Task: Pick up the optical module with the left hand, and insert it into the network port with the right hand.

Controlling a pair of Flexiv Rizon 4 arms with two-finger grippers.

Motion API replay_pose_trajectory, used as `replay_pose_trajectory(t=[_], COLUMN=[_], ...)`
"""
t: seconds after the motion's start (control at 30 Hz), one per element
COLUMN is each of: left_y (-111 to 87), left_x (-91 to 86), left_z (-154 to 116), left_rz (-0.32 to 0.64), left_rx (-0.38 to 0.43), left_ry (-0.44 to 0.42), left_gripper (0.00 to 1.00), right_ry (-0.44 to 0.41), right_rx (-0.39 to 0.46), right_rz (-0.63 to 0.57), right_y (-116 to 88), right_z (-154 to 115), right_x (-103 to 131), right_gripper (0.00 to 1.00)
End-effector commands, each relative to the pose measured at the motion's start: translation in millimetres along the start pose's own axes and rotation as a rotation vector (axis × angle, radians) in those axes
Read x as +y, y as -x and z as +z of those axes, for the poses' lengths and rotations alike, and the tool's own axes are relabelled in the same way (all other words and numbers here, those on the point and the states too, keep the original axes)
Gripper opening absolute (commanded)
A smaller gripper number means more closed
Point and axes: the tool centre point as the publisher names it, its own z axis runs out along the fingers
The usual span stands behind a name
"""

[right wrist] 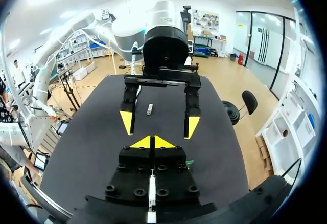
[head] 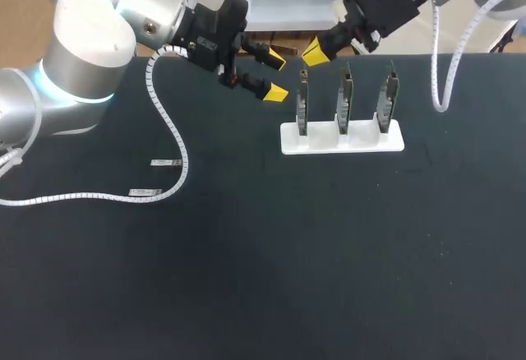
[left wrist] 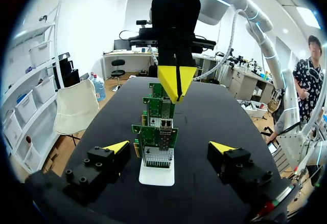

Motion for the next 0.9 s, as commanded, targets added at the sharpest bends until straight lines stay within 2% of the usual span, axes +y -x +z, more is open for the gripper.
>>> replay_pose_trajectory(t=[0.03,0.27,0.9], left_y=[0.1,0.1,0.1], left_x=[1.9,1.9,1.9], left_z=[0.5,0.5,0.5], left_rz=[0.001,0.001,0.001], left_rx=[0.002,0.002,0.002], left_ry=[-0.004,-0.004,-0.004], left_gripper=[1.0,1.0,1.0], right_ry=[0.014,0.016,0.028], right_rx=[0.002,0.013,0.019], right_rz=[0.008,0.029,0.044], right_y=[-2.2,-8.7,-9.4], right_z=[2.2,7.2,16.6], right_x=[-9.3,-9.3,-9.9], right_gripper=[0.0,0.0,0.0])
